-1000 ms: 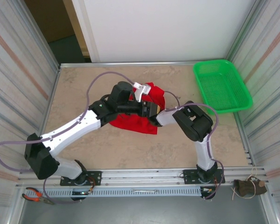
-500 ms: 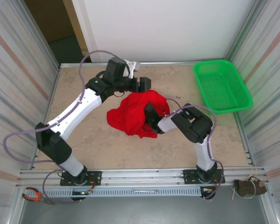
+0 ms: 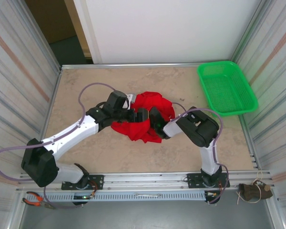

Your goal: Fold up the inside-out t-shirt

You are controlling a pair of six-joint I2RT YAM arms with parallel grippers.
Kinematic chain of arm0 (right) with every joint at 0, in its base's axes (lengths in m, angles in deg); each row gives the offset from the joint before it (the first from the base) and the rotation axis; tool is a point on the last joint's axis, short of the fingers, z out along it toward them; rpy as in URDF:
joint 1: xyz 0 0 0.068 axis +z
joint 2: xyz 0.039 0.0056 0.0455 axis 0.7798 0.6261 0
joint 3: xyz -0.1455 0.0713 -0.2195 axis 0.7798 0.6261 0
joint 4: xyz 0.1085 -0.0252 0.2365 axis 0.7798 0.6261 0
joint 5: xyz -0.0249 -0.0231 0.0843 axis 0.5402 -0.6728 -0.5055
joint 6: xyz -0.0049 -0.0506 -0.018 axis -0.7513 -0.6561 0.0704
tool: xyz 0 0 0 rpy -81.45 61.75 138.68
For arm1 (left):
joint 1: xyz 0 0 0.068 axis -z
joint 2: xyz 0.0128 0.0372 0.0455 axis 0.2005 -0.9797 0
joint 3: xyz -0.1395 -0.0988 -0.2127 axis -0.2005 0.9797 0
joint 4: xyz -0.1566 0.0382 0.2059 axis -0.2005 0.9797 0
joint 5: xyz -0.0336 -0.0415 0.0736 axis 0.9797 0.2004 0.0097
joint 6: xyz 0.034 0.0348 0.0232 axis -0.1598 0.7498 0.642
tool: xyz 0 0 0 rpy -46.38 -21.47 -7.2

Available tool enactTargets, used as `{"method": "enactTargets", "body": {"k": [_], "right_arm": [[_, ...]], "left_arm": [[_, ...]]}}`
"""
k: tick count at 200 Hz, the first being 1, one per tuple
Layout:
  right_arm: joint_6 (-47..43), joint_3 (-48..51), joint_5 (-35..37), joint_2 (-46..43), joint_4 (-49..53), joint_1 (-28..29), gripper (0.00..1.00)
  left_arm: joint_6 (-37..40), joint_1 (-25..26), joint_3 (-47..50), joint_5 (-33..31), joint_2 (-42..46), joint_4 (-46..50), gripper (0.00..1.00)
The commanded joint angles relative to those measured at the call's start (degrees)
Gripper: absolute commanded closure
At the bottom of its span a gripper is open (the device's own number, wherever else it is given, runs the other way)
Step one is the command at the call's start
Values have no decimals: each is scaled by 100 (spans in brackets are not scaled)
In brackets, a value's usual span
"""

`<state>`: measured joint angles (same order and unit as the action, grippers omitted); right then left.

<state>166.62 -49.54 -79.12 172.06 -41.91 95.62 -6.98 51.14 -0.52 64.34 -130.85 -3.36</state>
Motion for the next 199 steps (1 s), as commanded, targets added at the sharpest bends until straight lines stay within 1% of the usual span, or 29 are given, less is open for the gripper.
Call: {"method": "enactTargets", "body": {"k": [1,12,26,34,45,66,76,93,96,115,133,139,150,155,158,159,161,164,167,180,181,199], "right_arm": [[-88,-264,325,-328,1468,-43,55],[-157,-543,600,-503,2540,-18,41],[-272,-1129,824,-607,4086,-24,30],[-336,-1544,889,-549,4923,-54,27],[-376,-2020,916,-420,5878,-108,26],[-281,-3016,924,27,7568,-257,24],[-239,-3434,1039,250,8225,-278,20],[-126,-4150,1340,653,9335,-264,18],[-96,-4281,1390,726,9525,-249,16],[30,-5014,1394,1270,10435,-213,14],[106,-5398,1097,1799,10772,-209,15],[119,-5408,964,1910,10747,-206,18],[154,-5435,1023,1992,10808,-215,29],[110,-5355,967,1961,10678,-238,36],[68,-5278,917,1922,10554,-255,45],[56,-5250,909,1903,10534,-255,50],[33,-5189,857,1880,10428,-265,55],[16,-5081,796,1839,10286,-288,61],[4,-4981,731,1797,10147,-310,70],[-39,-4595,489,1655,9665,-393,99],[-58,-4570,471,1646,9632,-398,100],[-422,-4365,443,1485,9297,-404,100]], "left_arm": [[-205,121,156,-149,-96,-355,8],[-278,164,202,-287,5,-422,8],[-425,160,302,-648,285,-453,8],[-526,117,366,-837,481,-438,7],[-675,-2,460,-1046,762,-416,7],[-907,-293,604,-1142,1201,-392,6],[-958,-401,619,-1168,1364,-345,6],[-963,-541,621,-1242,1575,-253,6],[-962,-572,626,-1246,1600,-247,6],[-993,-749,618,-1183,1712,-268,6],[-1030,-865,601,-1144,1770,-301,6],[-1029,-893,596,-1138,1797,-312,6],[-1016,-931,583,-1132,1848,-304,6],[-1001,-955,576,-1114,1867,-311,6],[-998,-972,570,-1095,1882,-312,6],[-998,-979,572,-1086,1882,-312,6],[-995,-989,574,-1075,1892,-308,6],[-989,-1001,574,-1066,1911,-311,6],[-989,-1018,568,-1046,1924,-312,6],[-989,-1100,588,-977,1982,-313,6],[-989,-1109,590,-970,1985,-313,6],[-980,-1257,618,-824,2067,-321,6]]}}
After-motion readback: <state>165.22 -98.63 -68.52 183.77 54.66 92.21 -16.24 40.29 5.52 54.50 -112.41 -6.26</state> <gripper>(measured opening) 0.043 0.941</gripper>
